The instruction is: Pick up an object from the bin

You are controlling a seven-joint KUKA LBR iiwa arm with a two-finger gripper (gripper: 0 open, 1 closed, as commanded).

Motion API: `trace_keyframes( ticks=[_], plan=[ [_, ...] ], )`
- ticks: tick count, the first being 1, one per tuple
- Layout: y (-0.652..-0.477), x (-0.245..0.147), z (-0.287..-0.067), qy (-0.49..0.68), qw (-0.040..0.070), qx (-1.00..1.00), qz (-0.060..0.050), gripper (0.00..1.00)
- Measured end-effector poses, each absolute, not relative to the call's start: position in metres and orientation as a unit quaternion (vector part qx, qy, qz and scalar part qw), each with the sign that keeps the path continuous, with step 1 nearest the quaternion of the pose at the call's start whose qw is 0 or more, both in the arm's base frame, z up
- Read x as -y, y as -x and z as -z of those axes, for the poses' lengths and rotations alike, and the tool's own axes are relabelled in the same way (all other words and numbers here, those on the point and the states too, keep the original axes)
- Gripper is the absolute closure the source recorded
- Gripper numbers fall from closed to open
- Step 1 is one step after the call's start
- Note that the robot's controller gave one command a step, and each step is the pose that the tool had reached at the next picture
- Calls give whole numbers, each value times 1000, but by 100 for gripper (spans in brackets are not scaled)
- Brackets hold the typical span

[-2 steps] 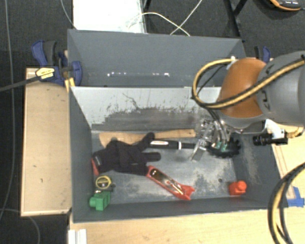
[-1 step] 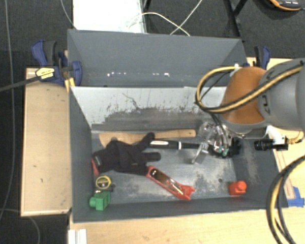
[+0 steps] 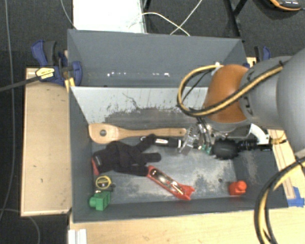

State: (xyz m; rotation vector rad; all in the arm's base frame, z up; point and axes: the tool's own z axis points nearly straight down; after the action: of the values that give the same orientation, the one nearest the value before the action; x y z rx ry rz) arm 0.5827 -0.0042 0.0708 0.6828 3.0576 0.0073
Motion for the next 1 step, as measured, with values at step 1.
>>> trace_keyframes(
  ticks=[1],
  plan=[
    [-583, 4, -71, -218, 4, -976, -2, 100]
  ],
)
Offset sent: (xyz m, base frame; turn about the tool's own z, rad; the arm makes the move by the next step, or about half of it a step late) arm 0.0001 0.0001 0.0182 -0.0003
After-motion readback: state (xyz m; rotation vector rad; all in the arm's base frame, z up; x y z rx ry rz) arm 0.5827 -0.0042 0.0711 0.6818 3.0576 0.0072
